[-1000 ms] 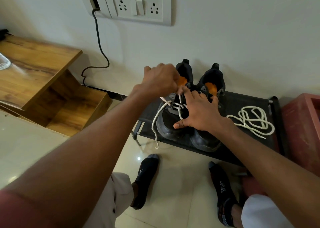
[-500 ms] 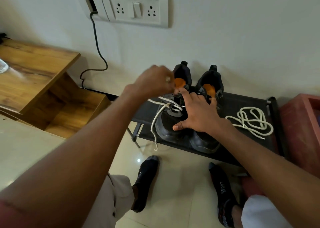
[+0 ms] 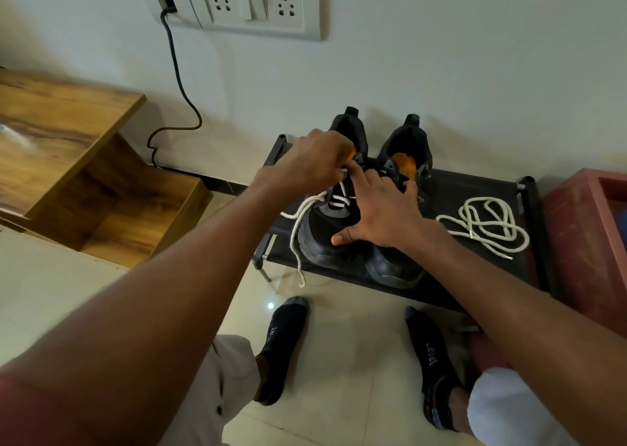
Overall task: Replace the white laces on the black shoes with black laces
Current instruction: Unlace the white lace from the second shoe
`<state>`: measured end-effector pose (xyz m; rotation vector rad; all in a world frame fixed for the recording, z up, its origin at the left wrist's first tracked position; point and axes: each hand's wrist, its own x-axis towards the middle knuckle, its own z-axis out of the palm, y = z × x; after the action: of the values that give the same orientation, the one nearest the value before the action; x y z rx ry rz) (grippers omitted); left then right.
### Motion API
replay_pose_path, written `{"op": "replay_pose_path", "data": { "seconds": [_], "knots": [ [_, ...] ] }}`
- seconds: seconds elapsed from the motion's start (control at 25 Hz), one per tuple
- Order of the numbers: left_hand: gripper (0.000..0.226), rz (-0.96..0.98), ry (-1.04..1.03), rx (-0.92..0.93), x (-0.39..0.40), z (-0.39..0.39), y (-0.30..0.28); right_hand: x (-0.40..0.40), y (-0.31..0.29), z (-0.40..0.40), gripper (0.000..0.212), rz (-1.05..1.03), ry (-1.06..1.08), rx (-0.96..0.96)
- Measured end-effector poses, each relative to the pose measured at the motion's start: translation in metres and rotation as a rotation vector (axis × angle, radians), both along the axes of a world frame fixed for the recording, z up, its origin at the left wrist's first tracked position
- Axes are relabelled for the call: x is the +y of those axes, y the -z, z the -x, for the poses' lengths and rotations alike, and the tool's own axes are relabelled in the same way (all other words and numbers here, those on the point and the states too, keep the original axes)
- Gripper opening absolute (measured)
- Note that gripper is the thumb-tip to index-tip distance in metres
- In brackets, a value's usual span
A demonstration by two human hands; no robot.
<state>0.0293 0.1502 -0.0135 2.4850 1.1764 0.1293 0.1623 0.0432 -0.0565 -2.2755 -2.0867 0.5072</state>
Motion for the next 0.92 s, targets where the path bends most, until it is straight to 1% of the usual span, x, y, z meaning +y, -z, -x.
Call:
{"op": "replay_pose_path", "data": {
  "seconds": [0.04, 0.12, 0.2, 0.24, 0.28, 0.32, 0.36, 0.4, 0.48, 0.52, 0.56, 0.6, 0.64, 0.68, 0.72, 0.76, 0.8, 0.84, 0.88, 0.92],
  "knots": [
    [0.035, -0.018, -0.011, -0.009, -0.003, -0.003, -0.001, 0.000, -0.001, 0.000, 0.140, -0.005, 0.005, 0.010],
    [0.030, 0.020, -0.055, -0.072, -0.006, -0.006, 0.004, -0.002, -0.003, 0.002, 0.143, -0.023, 0.020, 0.019],
    [0.026, 0.149, -0.191, -0.176, 0.001, -0.003, 0.013, -0.004, -0.003, 0.002, 0.144, -0.033, 0.033, 0.016],
    [0.026, 0.247, -0.318, -0.290, 0.008, 0.002, 0.015, -0.004, -0.003, 0.001, 0.143, -0.039, 0.037, 0.016],
    [0.030, 0.332, -0.462, -0.451, 0.015, 0.008, 0.013, -0.005, -0.004, 0.000, 0.142, -0.043, 0.044, 0.020],
    [0.033, 0.384, -0.568, -0.573, 0.023, 0.016, 0.010, -0.005, -0.005, -0.001, 0.141, -0.043, 0.049, 0.026],
    [0.034, 0.376, -0.613, -0.595, 0.030, 0.025, 0.007, -0.005, -0.006, -0.002, 0.140, -0.035, 0.045, 0.028],
    [0.033, 0.317, -0.594, -0.494, 0.035, 0.035, 0.004, -0.005, -0.007, -0.002, 0.139, -0.023, 0.032, 0.023],
    [0.027, 0.255, -0.475, -0.138, 0.034, 0.048, 0.003, -0.003, -0.010, -0.001, 0.136, 0.007, 0.003, 0.014],
    [0.023, 0.246, -0.423, 0.013, 0.032, 0.051, 0.005, -0.001, -0.012, 0.001, 0.130, 0.009, 0.006, 0.021],
    [0.019, 0.229, -0.378, 0.129, 0.031, 0.052, 0.008, 0.002, -0.012, 0.004, 0.119, -0.017, 0.028, 0.033],
    [0.018, 0.207, -0.341, 0.209, 0.029, 0.052, 0.010, 0.004, -0.013, 0.007, 0.101, -0.074, 0.060, 0.047],
    [0.023, 0.195, -0.306, 0.258, 0.027, 0.050, 0.011, 0.006, -0.012, 0.010, 0.078, -0.154, 0.095, 0.056],
    [0.035, 0.183, -0.260, 0.283, 0.026, 0.046, 0.011, 0.008, -0.011, 0.014, 0.055, -0.242, 0.127, 0.051],
    [0.058, 0.177, -0.199, 0.298, 0.023, 0.041, 0.010, 0.008, -0.010, 0.018, 0.036, -0.321, 0.146, 0.018],
    [0.089, 0.181, -0.120, 0.294, 0.021, 0.036, 0.011, 0.009, -0.009, 0.023, 0.024, -0.381, 0.142, -0.051],
    [0.115, 0.184, -0.056, 0.276, 0.017, 0.032, 0.013, 0.009, -0.009, 0.028, 0.019, -0.410, 0.118, -0.130],
    [0.132, 0.180, -0.005, 0.268, 0.014, 0.028, 0.017, 0.011, -0.008, 0.033, 0.022, -0.399, 0.088, -0.190],
    [0.143, 0.183, 0.026, 0.295, 0.011, 0.025, 0.023, 0.013, -0.009, 0.038, 0.027, -0.359, 0.074, -0.210],
    [0.149, 0.204, 0.044, 0.327, 0.010, 0.025, 0.031, 0.015, -0.009, 0.041, 0.030, -0.303, 0.082, -0.199]
  ]
}}
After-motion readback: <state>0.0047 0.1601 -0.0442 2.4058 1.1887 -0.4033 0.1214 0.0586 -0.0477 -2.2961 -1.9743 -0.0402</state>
